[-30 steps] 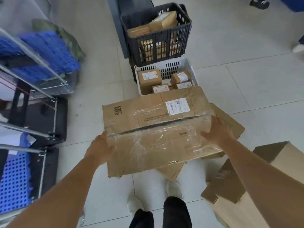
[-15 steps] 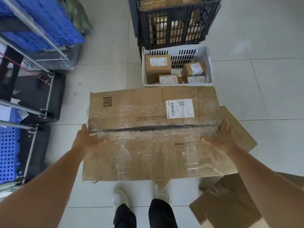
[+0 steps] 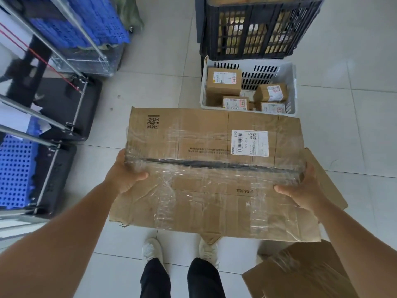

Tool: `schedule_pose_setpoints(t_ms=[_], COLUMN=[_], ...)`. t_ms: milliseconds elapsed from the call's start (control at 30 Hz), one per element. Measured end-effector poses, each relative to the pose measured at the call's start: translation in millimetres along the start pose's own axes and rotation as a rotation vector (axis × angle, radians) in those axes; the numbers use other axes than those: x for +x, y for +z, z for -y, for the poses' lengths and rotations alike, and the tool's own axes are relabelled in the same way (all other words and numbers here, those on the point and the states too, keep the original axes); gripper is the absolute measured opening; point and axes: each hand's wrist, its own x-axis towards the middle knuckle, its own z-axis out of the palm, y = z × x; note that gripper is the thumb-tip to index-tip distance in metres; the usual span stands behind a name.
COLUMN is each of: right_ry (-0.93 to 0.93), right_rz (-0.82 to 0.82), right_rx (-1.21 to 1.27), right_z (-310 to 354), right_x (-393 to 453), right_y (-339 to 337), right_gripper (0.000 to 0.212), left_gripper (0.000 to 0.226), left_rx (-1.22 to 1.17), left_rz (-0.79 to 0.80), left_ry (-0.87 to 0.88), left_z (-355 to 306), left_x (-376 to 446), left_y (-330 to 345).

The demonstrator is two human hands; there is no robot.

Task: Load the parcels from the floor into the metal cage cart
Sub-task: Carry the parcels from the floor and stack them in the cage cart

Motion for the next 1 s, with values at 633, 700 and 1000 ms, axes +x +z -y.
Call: schedule_pose_setpoints(t_ms=[633, 700, 1000], right_ry=[-0.3, -0.348, -0.558], right_rz=[-0.003, 0.001, -0.026], right_rx=[0.08, 0.079, 0.093], right_z=[97.3, 109.5, 161.8], right_x=[-120.0, -142.4, -270.7], right_y=[-36.2, -36.6, -37.7], right_gripper=[0.088, 0.095, 0.097], left_gripper=[0.076, 0.079, 0.078], left_rx=[-0.12, -0.128, -0.21], left_rz=[-0.265, -0.299, -0.466], left_ry=[0.123, 0.132, 0.23], left_z=[6.8, 12.4, 51.7], left_x=[-122.0, -140.2, -238.2], left_y=[-122.5, -144.5, -239.5])
